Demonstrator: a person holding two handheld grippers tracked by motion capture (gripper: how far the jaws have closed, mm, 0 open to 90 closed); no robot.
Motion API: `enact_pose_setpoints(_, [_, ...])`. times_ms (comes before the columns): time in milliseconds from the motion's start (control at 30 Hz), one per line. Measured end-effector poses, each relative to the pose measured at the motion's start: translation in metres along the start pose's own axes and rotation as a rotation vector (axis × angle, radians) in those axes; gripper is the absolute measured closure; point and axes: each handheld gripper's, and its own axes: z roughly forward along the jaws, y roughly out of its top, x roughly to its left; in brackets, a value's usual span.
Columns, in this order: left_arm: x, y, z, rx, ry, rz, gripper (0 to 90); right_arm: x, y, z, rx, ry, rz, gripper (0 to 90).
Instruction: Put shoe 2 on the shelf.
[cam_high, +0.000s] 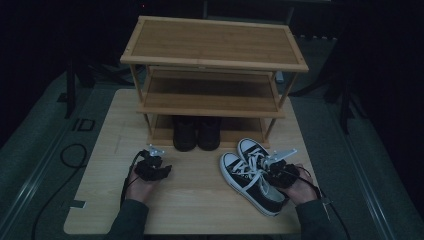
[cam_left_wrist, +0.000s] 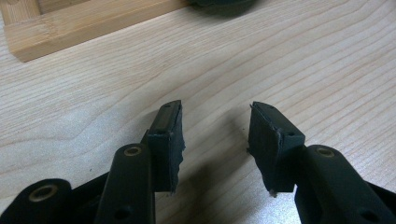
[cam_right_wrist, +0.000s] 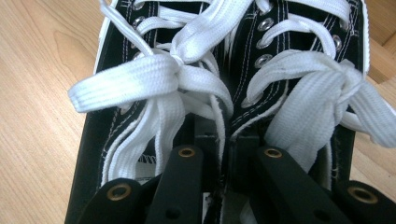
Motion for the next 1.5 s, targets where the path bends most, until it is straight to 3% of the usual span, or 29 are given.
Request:
enact_pose_setpoints(567, [0.001,-0.001,-0.001,0.000,-0.002,-0.003,55.4,-0.006,0.010,-0.011,-0.013,0.034,-0.030,85.2])
enact_pose_setpoints(1233, [0.001,-0.001,-0.001,0.001,-0.005,-0.002,55.2,-0.016,0.033,-0.036,-0.023,0.046,-0.118,85.0])
enact_pose_setpoints(1500, [0.001,-0.001,-0.001,0.002,-0.005,-0.001,54.8,-0.019,0.043,-0.038,-0.009,0.049,-0.156,85.0])
